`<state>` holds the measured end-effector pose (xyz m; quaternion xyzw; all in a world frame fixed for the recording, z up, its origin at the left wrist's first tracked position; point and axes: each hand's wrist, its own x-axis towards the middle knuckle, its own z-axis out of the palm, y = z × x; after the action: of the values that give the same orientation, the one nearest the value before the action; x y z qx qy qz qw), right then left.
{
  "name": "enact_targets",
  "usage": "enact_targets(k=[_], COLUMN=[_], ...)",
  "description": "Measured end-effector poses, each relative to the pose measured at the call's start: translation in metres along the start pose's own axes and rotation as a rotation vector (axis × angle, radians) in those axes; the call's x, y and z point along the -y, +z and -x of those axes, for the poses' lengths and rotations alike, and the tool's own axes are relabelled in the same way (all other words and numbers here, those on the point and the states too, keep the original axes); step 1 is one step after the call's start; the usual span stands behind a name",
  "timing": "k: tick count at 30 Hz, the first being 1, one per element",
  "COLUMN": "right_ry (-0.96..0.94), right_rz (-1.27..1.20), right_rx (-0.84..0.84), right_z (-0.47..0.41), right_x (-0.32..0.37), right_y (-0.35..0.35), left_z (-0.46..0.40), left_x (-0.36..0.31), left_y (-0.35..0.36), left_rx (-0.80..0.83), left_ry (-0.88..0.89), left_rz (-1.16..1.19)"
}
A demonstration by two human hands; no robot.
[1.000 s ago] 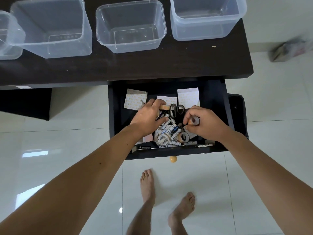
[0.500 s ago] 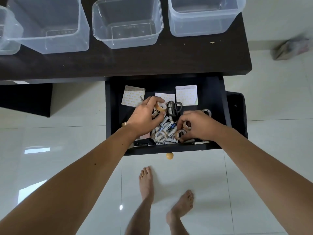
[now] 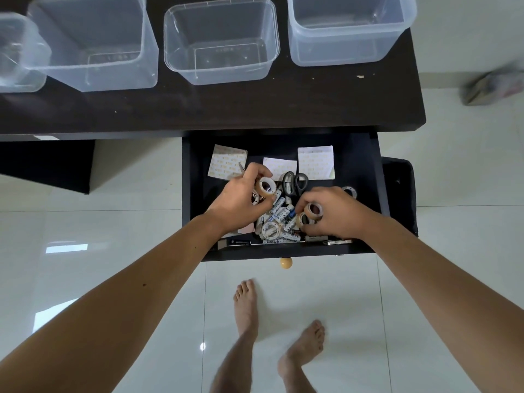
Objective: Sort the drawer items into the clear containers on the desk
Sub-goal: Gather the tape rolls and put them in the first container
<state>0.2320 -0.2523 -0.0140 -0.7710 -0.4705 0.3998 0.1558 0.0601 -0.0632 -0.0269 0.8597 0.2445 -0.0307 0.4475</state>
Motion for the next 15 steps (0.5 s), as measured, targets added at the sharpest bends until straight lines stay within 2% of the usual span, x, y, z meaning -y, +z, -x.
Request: enact_targets(k=[7, 15], right_ry=[-0.025, 0.015], right_rz=[-0.072, -0.151], right_rx=[-0.068, -0.086], right_z=[0.002, 0.007], right_x=[0.000, 0.004], right_y=[-0.008, -0.014], left_z=[0.007, 0.015], left_x=[-0.010, 0.000], left_y=[-0.004, -0.006], left_rx=[0.055, 0.177], left_ry=[0.033, 0.048], left_rz=[0.224, 0.187])
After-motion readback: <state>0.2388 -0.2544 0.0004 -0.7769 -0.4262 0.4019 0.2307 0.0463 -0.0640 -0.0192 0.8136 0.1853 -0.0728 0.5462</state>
